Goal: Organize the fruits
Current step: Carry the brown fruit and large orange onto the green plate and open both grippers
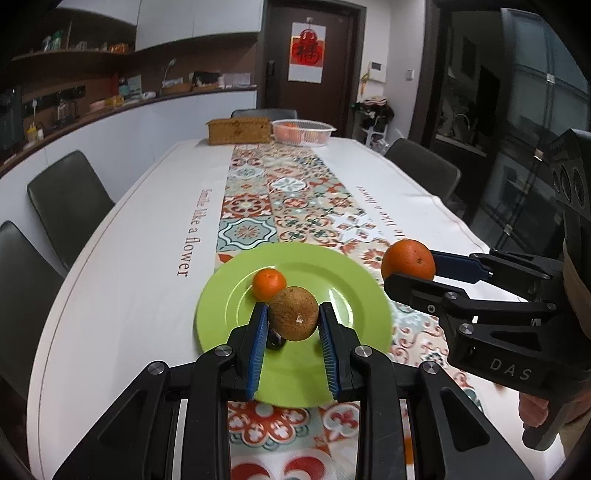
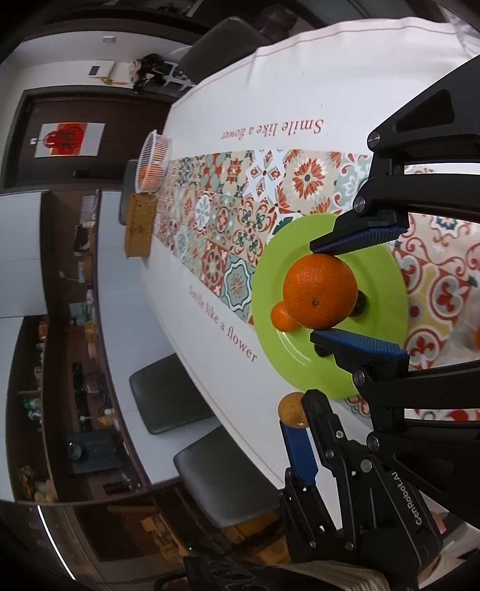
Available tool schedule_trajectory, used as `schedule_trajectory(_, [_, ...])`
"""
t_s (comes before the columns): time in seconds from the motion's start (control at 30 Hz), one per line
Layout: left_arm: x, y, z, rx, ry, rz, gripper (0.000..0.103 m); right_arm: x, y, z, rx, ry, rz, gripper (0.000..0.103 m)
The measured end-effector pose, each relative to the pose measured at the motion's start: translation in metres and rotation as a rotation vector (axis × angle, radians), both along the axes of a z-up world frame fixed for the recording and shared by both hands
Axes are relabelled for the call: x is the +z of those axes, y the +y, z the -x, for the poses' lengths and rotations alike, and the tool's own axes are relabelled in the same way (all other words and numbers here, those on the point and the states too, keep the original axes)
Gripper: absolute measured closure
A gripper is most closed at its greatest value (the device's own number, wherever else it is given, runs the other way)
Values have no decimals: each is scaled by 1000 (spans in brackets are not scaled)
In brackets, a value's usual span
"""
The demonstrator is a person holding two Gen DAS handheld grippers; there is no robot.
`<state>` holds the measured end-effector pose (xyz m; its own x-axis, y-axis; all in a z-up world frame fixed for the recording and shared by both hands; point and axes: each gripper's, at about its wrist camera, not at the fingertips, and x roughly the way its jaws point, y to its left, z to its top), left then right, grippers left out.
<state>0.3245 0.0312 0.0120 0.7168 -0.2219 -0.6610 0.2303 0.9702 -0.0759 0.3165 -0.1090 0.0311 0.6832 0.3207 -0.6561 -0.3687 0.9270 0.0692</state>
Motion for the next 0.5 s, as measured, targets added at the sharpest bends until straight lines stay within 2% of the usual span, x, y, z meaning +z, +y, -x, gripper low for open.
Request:
schedule_trajectory(0.3, [-26, 13, -43, 23, 75, -2, 75, -28, 13, -47, -12, 78, 50, 61])
schedule_trajectory(0.5, [-42, 18, -62, 40, 136, 6, 75, -48, 15, -73, -32, 156, 47, 61])
